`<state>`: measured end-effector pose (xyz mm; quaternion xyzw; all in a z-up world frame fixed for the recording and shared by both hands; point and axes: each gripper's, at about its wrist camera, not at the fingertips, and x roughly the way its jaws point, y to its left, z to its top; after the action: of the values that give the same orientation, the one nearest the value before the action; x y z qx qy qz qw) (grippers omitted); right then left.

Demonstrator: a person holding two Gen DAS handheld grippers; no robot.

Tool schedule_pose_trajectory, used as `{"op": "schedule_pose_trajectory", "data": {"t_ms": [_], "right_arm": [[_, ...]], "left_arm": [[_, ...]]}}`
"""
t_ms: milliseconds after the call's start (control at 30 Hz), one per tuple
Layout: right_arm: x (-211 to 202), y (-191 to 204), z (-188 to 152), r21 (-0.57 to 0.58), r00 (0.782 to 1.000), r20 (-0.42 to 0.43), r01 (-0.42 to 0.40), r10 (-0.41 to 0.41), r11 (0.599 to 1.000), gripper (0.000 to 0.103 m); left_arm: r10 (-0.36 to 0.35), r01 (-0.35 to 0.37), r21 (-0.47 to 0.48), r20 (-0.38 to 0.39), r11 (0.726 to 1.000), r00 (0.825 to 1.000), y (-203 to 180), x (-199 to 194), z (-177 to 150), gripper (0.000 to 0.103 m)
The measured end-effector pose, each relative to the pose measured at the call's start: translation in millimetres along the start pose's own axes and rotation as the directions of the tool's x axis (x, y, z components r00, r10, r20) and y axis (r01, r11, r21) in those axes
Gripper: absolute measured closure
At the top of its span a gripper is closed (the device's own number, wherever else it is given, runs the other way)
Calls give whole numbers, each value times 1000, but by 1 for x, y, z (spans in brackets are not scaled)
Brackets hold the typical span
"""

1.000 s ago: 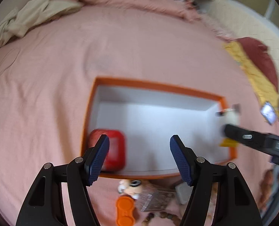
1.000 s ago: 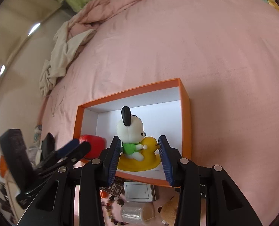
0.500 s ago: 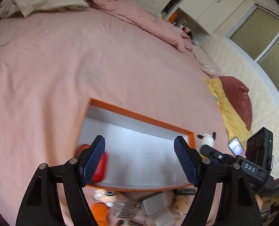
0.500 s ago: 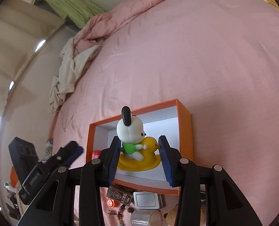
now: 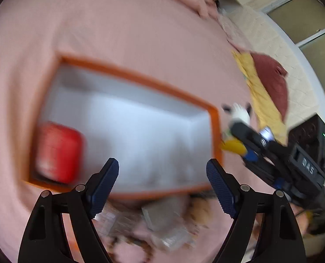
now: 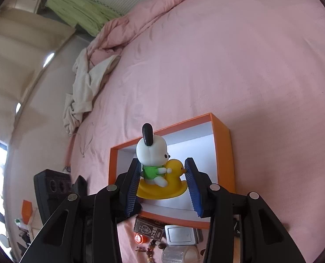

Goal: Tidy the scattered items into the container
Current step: 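Grasp the yellow duck figurine with the right gripper and lift it, then grasp the red case with the left gripper while the right lowers the figurine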

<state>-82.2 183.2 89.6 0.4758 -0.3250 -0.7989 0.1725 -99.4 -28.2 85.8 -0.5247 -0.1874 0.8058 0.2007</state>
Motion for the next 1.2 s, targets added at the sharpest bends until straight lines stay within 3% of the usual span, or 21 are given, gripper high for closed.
{"op": "schedule_pose_trajectory", "data": {"t_ms": [67, 100, 200, 267, 333, 400, 533, 600, 633, 667, 700, 733, 767, 833, 867, 967, 1000, 1067, 1100, 1133, 1200], "right_arm": [[0, -1, 2, 5, 1000, 3, 1, -1, 1000, 62], [1, -1, 2, 9, 1000, 1, -2, 2, 1000, 62], [2, -2, 3, 20, 1000, -5, -12, 12, 1000, 62], [3, -1, 3, 20, 1000, -7, -22, 22, 1000, 62], [2, 0, 4, 21, 999, -9, -32, 32, 999, 62], [1, -1, 4, 25, 999, -7, -42, 42, 999, 62], [-5, -4, 7, 51, 996, 6, -85, 84, 995, 61], [-7, -4, 8, 57, 995, 13, -102, 101, 993, 61], [-8, -4, 8, 55, 994, 16, -104, 104, 993, 61], [-9, -3, 8, 53, 994, 19, -107, 106, 993, 61], [-10, -3, 8, 51, 994, 20, -110, 109, 993, 61], [-11, -2, 8, 50, 994, 19, -111, 111, 993, 61], [-10, -2, 8, 50, 994, 17, -111, 110, 993, 61], [-8, -1, 8, 47, 994, 7, -107, 107, 993, 61], [-7, 0, 7, 43, 994, 2, -105, 105, 994, 61], [-3, 4, 7, 26, 995, -11, -100, 100, 995, 61], [-1, 7, 6, 12, 995, -21, -100, 100, 995, 61], [3, 13, 4, -18, 994, -41, -98, 98, 995, 61], [8, 18, 2, -45, 995, -57, -90, 88, 995, 61], [13, 23, 0, -75, 994, -74, -80, 74, 994, 61], [30, 36, -3, -154, 993, -114, -31, 13, 988, 61]], "left_arm": [[24, -21, -31, 94, 999, 995, 11, -23, 7, 21], [49, -45, -47, 100, 998, 994, 16, -29, 10, 21], [130, -131, -31, -38, 991, 991, 26, -16, 12, 21], [204, -201, 45, -118, 979, 972, 18, 2, 9, 21], [312, -291, 142, -152, 946, 938, 10, 15, 12, 21], [410, -376, 186, -207, 908, 888, 12, 26, 17, 23], [523, -421, 330, -343, 845, 781, 6, 53, 18, 22], [555, -427, 379, -358, 821, 750, 3, 65, 16, 21], [549, -424, 370, -361, 827, 754, 4, 69, 16, 21], [509, -399, 334, -380, 854, 772, 8, 74, 14, 21], [453, -359, 289, -409, 888, 792, 15, 80, 12, 30], [445, -351, 285, -410, 892, 797, 18, 84, 8, 36], [476, -373, 314, -389, 873, 789, 16, 86, 5, 37], [524, -407, 353, -358, 842, 773, 12, 86, 3, 52], [516, -403, 349, -349, 846, 782, 12, 83, 3, 52], [391, -318, 254, -333, 914, 858, 19, 62, 9, 53], [331, -280, 199, -304, 939, 893, 21, 51, 12, 53], [202, -190, 75, -199, 979, 959, 26, 22, 16, 53], [143, -144, 6, -133, 990, 981, 31, 6, 17, 53], [94, -98, -48, -73, 994, 993, 36, -8, 17, 53], [16, -12, -125, 32, 992, 999, 47, -31, 15, 53]]}}
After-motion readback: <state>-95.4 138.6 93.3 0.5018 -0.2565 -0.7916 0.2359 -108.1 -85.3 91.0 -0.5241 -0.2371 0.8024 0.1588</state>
